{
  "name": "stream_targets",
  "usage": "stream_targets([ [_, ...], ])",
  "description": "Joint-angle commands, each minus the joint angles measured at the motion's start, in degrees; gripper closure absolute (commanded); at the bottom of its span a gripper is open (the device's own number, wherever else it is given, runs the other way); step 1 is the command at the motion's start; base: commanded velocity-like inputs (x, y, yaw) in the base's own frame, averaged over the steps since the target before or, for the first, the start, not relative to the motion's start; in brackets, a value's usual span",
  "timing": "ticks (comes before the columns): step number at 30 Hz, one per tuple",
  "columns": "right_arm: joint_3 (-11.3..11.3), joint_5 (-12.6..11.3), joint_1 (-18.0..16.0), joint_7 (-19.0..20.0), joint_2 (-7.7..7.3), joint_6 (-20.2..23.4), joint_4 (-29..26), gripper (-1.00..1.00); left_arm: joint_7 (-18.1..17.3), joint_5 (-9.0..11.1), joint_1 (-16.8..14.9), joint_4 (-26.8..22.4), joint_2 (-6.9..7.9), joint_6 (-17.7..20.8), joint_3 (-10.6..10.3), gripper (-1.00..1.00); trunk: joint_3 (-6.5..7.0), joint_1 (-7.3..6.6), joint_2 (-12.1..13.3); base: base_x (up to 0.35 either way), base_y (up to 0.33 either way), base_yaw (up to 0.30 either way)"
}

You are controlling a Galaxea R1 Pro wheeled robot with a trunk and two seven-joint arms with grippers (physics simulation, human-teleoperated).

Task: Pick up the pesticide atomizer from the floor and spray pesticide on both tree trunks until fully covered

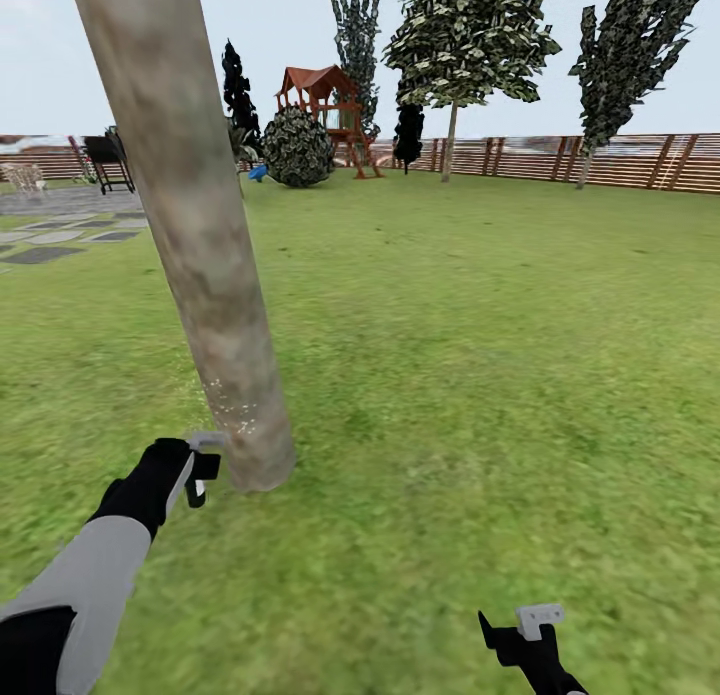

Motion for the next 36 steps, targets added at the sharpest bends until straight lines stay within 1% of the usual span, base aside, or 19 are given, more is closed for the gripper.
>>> stream_targets([
  [1,0.4,-0.7,0.0,0.3,-0.02,-0.2,0.1,-1.00,-0.4,-0.3,0.0,-0.1,1.30,0.3,0.2,1.00,-0.05,-0.01,0.0,0.000,0.000,0.000],
  [2,0.4,-0.7,0.0,0.3,-0.02,-0.2,0.0,-1.00,-0.4,-0.3,0.1,-0.1,1.80,0.3,0.1,1.00,-0.05,-0.01,0.0,0.000,0.000,0.000],
  [5,0.4,-0.7,0.0,0.3,-0.02,-0.2,0.0,-1.00,-0.4,-0.2,0.1,-0.2,1.49,0.4,0.1,1.00,-0.05,-0.01,0.0,0.000,0.000,-0.093],
  [6,0.4,-0.7,0.0,0.4,-0.03,-0.2,0.0,-1.00,-0.5,-0.1,0.0,-0.4,0.57,0.4,0.1,1.00,-0.05,-0.01,0.0,0.000,0.000,-0.255],
  [8,0.4,-0.7,0.0,0.3,-0.04,-0.2,0.0,-1.00,-0.6,-0.1,0.0,-0.6,-0.15,0.4,0.1,1.00,-0.05,-0.01,0.0,0.000,0.000,-0.234],
  [12,0.4,-0.7,0.0,0.3,-0.05,-0.2,0.0,-1.00,-1.4,0.0,0.0,-0.9,0.46,0.5,0.1,1.00,-0.05,-0.01,0.0,0.000,-0.005,-0.052],
  [15,0.4,-0.7,0.0,0.3,-0.03,-0.2,0.0,-1.00,-1.6,-0.2,-0.2,-0.9,0.49,0.5,0.2,1.00,-0.05,-0.01,0.0,0.000,-0.157,-0.005],
  [18,0.4,-0.7,0.0,0.3,-0.02,-0.2,0.0,-1.00,-1.6,-0.2,-2.3,-1.0,0.36,0.8,0.3,1.00,-0.05,-0.01,0.0,0.000,-0.263,0.000],
  [20,0.4,-0.7,0.0,0.3,-0.02,-0.2,0.0,-1.00,-1.6,-0.2,-3.4,-1.0,0.33,2.4,0.3,1.00,-0.05,-0.01,0.0,0.019,-0.273,0.000],
  [21,0.4,-0.7,0.0,0.3,-0.02,-0.2,0.0,-1.00,-1.6,-0.3,-4.2,-1.0,0.39,3.9,0.2,1.00,-0.05,-0.01,0.0,0.088,-0.274,0.000],
  [24,0.4,-0.7,0.0,0.3,-0.02,-0.2,0.0,-1.00,-1.5,-0.4,-5.3,-1.1,0.50,5.0,0.2,1.00,-0.05,-0.01,0.0,0.104,-0.245,0.135],
  [29,0.4,-0.7,0.0,0.3,-0.02,-0.2,0.0,-1.00,-1.3,-0.6,-5.5,-1.1,0.60,5.2,0.2,1.00,-0.05,-0.01,0.0,-0.038,-0.210,0.262],
  [33,0.4,-0.7,0.0,0.3,-0.02,-0.2,0.0,-1.00,-1.1,-0.6,-5.5,-1.3,0.58,5.2,0.2,1.00,-0.05,-0.01,0.0,-0.016,-0.036,0.275],
  [36,0.4,-0.7,0.0,0.3,-0.02,-0.2,0.0,-1.00,-1.0,-0.5,-5.5,-3.9,0.41,5.3,0.2,1.00,-0.05,-0.01,0.0,0.035,-0.040,0.207],
])
